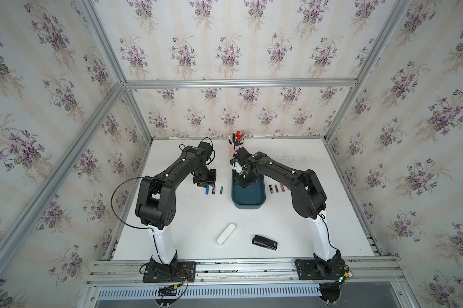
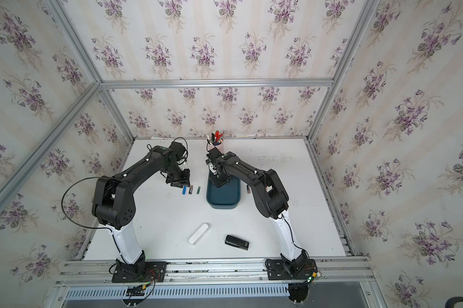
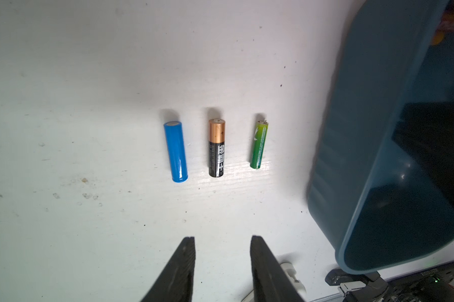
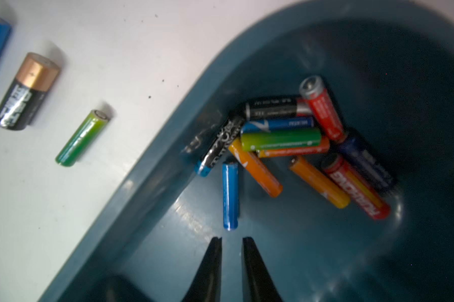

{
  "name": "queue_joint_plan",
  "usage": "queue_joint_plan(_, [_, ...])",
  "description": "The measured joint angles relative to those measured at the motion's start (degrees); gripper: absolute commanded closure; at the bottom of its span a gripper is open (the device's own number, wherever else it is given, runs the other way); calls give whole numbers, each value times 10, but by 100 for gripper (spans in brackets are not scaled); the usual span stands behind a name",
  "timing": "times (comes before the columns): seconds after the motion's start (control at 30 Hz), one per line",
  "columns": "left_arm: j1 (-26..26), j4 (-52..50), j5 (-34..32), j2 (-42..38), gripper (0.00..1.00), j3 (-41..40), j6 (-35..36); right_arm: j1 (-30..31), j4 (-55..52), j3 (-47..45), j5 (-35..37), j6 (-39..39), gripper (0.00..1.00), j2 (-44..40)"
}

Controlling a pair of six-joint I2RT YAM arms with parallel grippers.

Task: Take the batteries out of the storage box
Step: Pick up the battery from the storage box.

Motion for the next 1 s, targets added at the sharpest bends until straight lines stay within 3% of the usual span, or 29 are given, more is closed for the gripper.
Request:
queue_joint_plan(0.2, [0,0,6,5,59,11,10,0,11,-45,-6,17,75,-37])
queue_joint_plan(0.43, [0,-1,7,4,59,4,15,0,26,-14,-22,19,68,-9])
queue_joint_plan(0.77, [0,0,8,-1,59,-1,14,0,36,31,-20,16,68,50])
queue_joint_plan(1.0, [0,0,8,-1,60,-1,14,-3,35,34,-16,13,76,62])
